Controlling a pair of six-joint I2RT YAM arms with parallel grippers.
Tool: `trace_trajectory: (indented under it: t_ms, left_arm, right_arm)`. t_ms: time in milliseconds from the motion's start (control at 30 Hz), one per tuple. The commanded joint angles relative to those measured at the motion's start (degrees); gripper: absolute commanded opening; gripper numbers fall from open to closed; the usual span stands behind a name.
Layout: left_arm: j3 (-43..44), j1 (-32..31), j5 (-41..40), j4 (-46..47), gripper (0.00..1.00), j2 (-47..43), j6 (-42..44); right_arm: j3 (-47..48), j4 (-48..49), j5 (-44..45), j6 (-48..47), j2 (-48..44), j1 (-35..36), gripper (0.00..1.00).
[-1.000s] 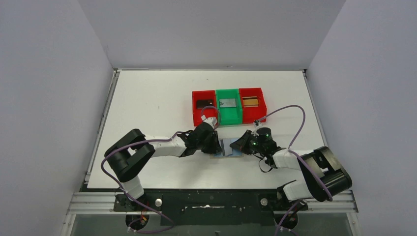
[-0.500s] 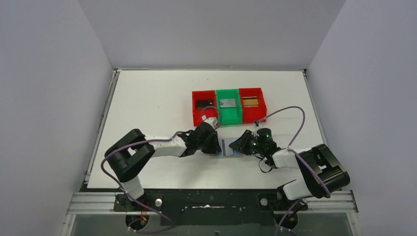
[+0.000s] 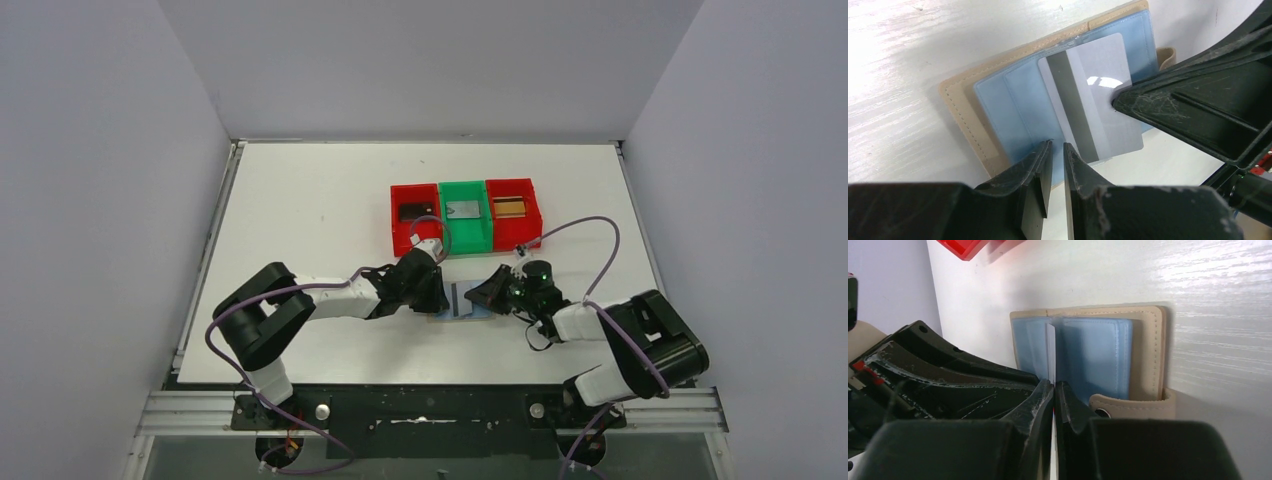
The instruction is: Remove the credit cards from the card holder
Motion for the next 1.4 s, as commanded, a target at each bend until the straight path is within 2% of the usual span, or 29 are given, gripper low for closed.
trace_trajectory:
  t_ms: [0, 233, 400, 667, 867, 1200, 1367]
  left_arm:
    - [-0.63, -0.01, -3.12, -7.21, 0.16, 0.28, 2.09]
    - [-0.39, -0.01, -3.13, -6.31, 0.16, -1.93, 2.16]
    - [-0.34, 0.0, -3.78, -5.89, 0.25, -5.65, 2.16]
    - [-1.01, -0.03, -5.5, -6.77, 0.36, -10.25, 2.47]
    - [-1.41, 0.12, -4.08, -6.67, 0.41, -7.19, 2.4]
    - [-1.13, 0.09, -1.95, -5.7, 0.4, -1.92, 0.88]
    - [-2.17, 0.04, 0.96, -1.41, 0.28, -2.32, 0.05]
  right_arm:
    - [-0.37, -2.82, 4.53, -2.47, -4.95, -0.42, 0.0]
    - [0.13, -12.38, 9.7, -5.86, -12.79, -0.88, 0.0]
    - [0.83, -15.06, 10.31, -6.93, -15.32, -0.93, 0.0]
    - [1.01, -13.32, 7.88, -6.63, -14.69, -0.83, 0.0]
    - [1.85, -11.32, 5.61, -6.52, -12.84, -0.12, 0.0]
    - [4.64, -11.29, 4.28, -6.86, -7.76, 2.49, 0.0]
    - [4.15, -9.24, 5.75, -4.82, -4.68, 3.24, 0.0]
